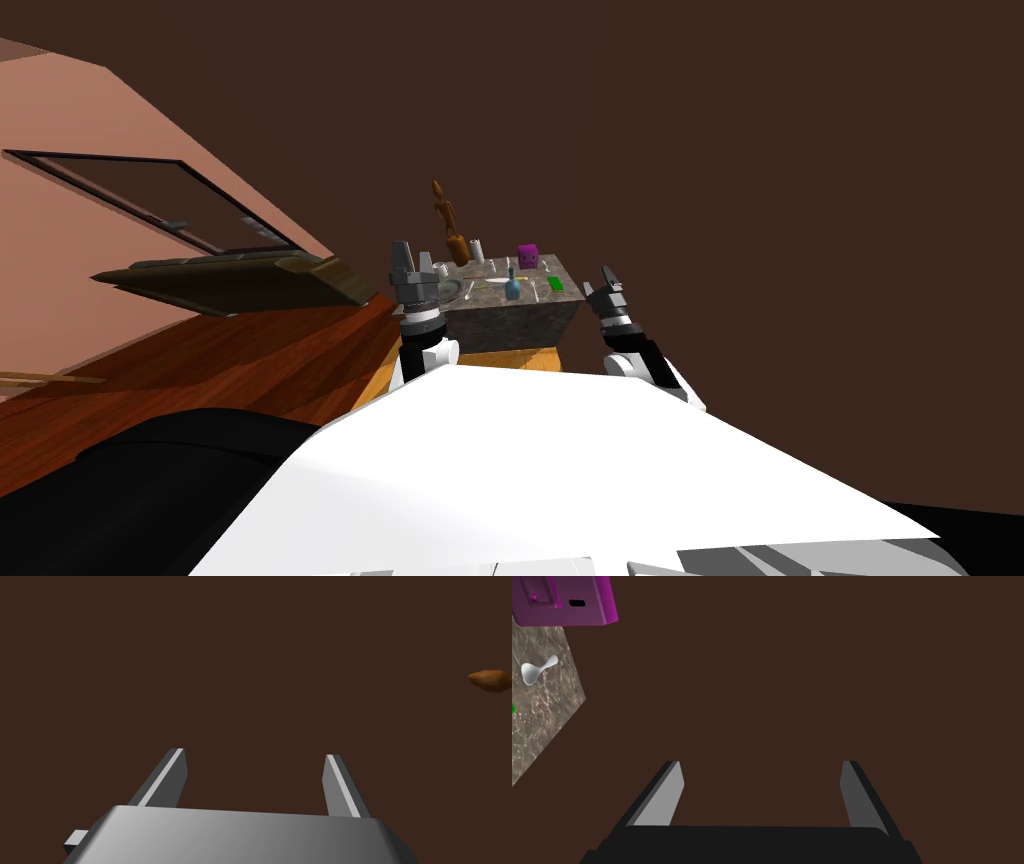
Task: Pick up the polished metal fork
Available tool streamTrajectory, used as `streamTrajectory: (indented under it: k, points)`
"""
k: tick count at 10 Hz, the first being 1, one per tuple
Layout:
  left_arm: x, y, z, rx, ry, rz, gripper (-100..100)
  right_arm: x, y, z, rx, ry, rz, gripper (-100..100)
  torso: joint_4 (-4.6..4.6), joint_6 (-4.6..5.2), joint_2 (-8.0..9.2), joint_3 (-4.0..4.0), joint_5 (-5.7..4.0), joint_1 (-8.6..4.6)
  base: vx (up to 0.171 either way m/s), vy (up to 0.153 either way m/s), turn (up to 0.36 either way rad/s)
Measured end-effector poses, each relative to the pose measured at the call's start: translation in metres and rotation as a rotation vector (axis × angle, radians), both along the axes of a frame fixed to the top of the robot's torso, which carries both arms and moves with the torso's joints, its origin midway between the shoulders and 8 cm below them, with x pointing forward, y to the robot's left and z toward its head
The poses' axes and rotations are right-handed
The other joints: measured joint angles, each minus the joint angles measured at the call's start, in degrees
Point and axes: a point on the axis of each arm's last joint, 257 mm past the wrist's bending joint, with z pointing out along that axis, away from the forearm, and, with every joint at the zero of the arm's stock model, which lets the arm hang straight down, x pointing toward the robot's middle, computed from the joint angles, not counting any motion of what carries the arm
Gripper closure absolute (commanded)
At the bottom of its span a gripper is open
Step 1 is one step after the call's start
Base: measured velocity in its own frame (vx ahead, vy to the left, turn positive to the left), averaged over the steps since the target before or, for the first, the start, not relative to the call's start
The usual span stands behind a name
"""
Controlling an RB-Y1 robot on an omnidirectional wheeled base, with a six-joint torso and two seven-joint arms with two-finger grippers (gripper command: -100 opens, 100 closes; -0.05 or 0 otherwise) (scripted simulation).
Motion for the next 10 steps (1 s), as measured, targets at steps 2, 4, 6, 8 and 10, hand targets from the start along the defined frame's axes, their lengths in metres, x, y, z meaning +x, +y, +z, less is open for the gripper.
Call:
streamTrajectory:
  k: [2, 4, 6, 8, 10]
  points:
    - [0.0, 0.0, 0.0, 0.0, 0.0, 0.0, 0, 0.005, 0.008, -0.014, -0.022, 0.04, 0.038, -100, 0.0, 0.0, -0.02, -0.01, -0.01, -0.04, -0.065, 0.034, 0.084]
    - [0.0, 0.0, 0.0, 0.0, 0.0, 0.0, 0, 0.007, 0.012, -0.026, -0.047, 0.085, 0.073, -100, 0.0, 0.01, -0.02, -0.01, -0.01, -0.06, -0.063, 0.036, 0.096]
    - [0.0, 0.0, 0.0, 0.0, 0.0, 0.0, 0, 0.011, 0.017, -0.039, -0.076, 0.132, 0.106, -100, 0.0, 0.0, -0.04, -0.02, 0.0, 0.0, -0.06, 0.045, 0.104]
    - [0.0, 0.0, 0.0, 0.0, 0.0, 0.0, 0, 0.013, 0.017, -0.049, -0.11, 0.161, 0.123, -100, -0.01, 0.04, -0.11, -0.05, -0.02, -0.13, -0.041, 0.021, 0.058]
    - [0.0, 0.0, 0.0, 0.0, 0.0, 0.0, 0, 0.015, 0.017, -0.063, -0.139, 0.207, 0.147, -100, -0.01, 0.03, -0.09, -0.04, -0.02, -0.1, -0.055, 0.037, 0.146]
